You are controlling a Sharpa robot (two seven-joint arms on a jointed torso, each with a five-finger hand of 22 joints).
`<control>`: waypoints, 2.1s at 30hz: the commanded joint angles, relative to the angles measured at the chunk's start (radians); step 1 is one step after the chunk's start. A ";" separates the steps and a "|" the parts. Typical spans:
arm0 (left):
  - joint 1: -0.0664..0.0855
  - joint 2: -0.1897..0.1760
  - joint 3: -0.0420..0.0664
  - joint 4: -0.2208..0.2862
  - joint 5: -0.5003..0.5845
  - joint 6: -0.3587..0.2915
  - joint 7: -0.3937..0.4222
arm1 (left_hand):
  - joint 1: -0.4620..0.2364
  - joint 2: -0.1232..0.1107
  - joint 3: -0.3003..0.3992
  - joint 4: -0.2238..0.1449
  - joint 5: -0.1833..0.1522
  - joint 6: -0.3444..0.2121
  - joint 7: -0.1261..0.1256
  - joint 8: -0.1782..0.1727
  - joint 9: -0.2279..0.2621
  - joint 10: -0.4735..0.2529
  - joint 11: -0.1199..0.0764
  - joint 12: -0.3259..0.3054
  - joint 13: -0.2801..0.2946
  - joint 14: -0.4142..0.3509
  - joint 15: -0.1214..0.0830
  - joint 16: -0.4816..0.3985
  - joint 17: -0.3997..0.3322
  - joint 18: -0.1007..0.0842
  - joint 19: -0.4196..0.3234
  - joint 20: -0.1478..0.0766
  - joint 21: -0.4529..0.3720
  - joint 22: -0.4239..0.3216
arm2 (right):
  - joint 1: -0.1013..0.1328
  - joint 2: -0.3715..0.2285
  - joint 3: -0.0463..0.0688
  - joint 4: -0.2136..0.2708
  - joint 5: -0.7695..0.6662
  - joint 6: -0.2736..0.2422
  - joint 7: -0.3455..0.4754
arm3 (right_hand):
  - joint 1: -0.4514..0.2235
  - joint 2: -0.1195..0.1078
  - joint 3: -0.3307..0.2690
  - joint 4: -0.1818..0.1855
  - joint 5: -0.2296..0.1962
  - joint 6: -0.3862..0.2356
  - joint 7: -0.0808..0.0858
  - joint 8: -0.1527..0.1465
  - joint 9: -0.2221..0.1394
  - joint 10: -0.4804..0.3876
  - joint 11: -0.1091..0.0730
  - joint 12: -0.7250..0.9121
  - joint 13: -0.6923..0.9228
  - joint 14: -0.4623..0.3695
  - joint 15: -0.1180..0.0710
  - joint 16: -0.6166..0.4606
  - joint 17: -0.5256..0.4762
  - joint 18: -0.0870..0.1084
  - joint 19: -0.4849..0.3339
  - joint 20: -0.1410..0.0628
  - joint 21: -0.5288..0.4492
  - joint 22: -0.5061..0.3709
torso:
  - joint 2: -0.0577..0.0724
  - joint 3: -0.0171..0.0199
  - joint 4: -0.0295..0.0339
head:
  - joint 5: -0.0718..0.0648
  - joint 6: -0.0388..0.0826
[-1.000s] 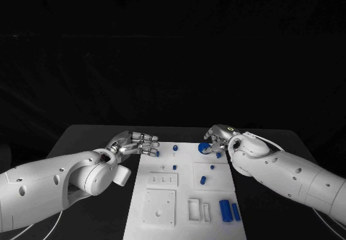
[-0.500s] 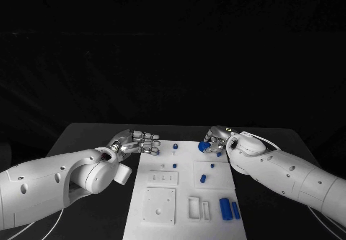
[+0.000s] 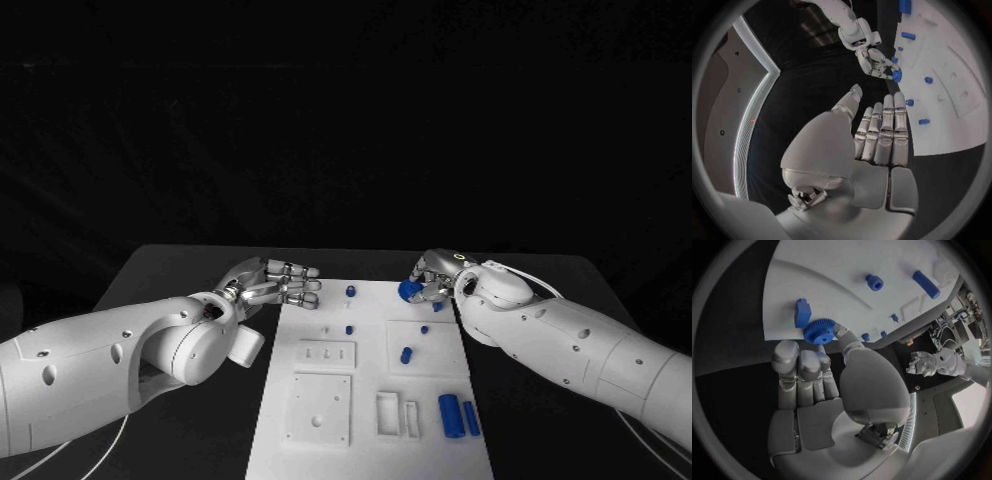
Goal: Assemble the parts on the task board
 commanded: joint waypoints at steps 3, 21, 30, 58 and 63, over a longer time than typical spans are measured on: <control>0.001 0.001 0.001 0.001 -0.005 0.017 0.003 | -0.006 0.005 0.002 -0.007 0.003 -0.007 0.003 0.005 0.001 -0.002 0.003 0.005 0.001 -0.003 0.003 -0.003 0.002 0.002 -0.007 0.001 0.003 -0.002 | -0.003 -0.005 -0.001 0.005 0.012 -0.020 0.007 | -0.013 0.000 0.010 0.004 0.004 0.008 0.003 -0.001 0.001 0.007 0.003 0.002 0.005 0.005 0.002 0.002 0.003 -0.021 0.036 0.006 0.013 0.109 | 0.000 0.0009 0.0008 | -0.001 -0.003; 0.001 -0.001 0.001 0.003 -0.007 0.018 0.002 | -0.006 0.006 0.002 -0.009 0.003 -0.005 0.002 0.005 0.001 -0.002 0.003 0.005 0.001 -0.004 0.003 -0.003 0.002 0.002 -0.010 0.001 0.008 -0.004 | -0.003 -0.012 -0.001 0.018 0.024 -0.054 0.000 | -0.015 -0.002 0.017 0.005 0.003 0.008 0.005 -0.002 0.001 0.008 0.004 0.000 0.005 0.005 0.001 0.003 0.006 -0.019 0.036 0.005 0.025 0.111 | 0.000 0.0006 -0.0004 | 0.002 -0.006; 0.001 0.000 0.001 0.002 -0.008 0.019 0.001 | -0.006 0.006 0.002 -0.009 0.003 -0.005 0.002 0.005 0.001 -0.002 0.003 0.005 0.001 -0.004 0.003 -0.003 0.002 0.002 -0.010 0.001 0.008 -0.004 | -0.003 -0.006 -0.001 -0.001 0.024 -0.040 -0.003 | -0.015 -0.002 0.018 0.006 0.000 0.006 0.005 -0.001 0.001 0.005 0.004 -0.004 0.003 0.005 0.002 0.002 0.007 -0.018 0.035 0.006 0.028 0.111 | 0.001 0.0009 0.0009 | -0.001 -0.008; 0.001 0.003 0.001 -0.001 -0.009 0.022 -0.003 | -0.007 0.007 0.002 -0.009 0.003 -0.006 0.002 0.005 0.001 -0.003 0.003 0.005 0.001 -0.005 0.004 -0.003 0.002 0.002 -0.012 0.001 0.011 -0.006 | -0.009 0.040 -0.006 -0.075 0.038 0.047 0.009 | -0.026 0.008 0.024 0.018 -0.005 0.015 0.003 -0.001 0.001 -0.001 0.003 -0.010 -0.001 0.005 0.001 -0.004 0.004 -0.019 0.031 0.006 0.028 0.110 | 0.000 0.0005 0.0011 | -0.001 -0.016; 0.001 0.003 0.001 -0.001 -0.009 0.023 -0.003 | -0.007 0.007 0.002 -0.009 0.003 -0.006 0.002 0.005 0.001 -0.003 0.003 0.005 0.001 -0.005 0.004 -0.003 0.002 0.002 -0.012 0.001 0.011 -0.006 | -0.010 0.042 -0.009 -0.079 0.039 0.063 0.009 | -0.027 0.010 0.030 0.015 0.022 0.019 0.003 -0.002 0.001 -0.002 0.003 -0.010 -0.001 0.005 0.001 -0.005 0.005 -0.021 0.031 0.005 0.030 0.110 | 0.000 0.0004 -0.0006 | 0.001 -0.018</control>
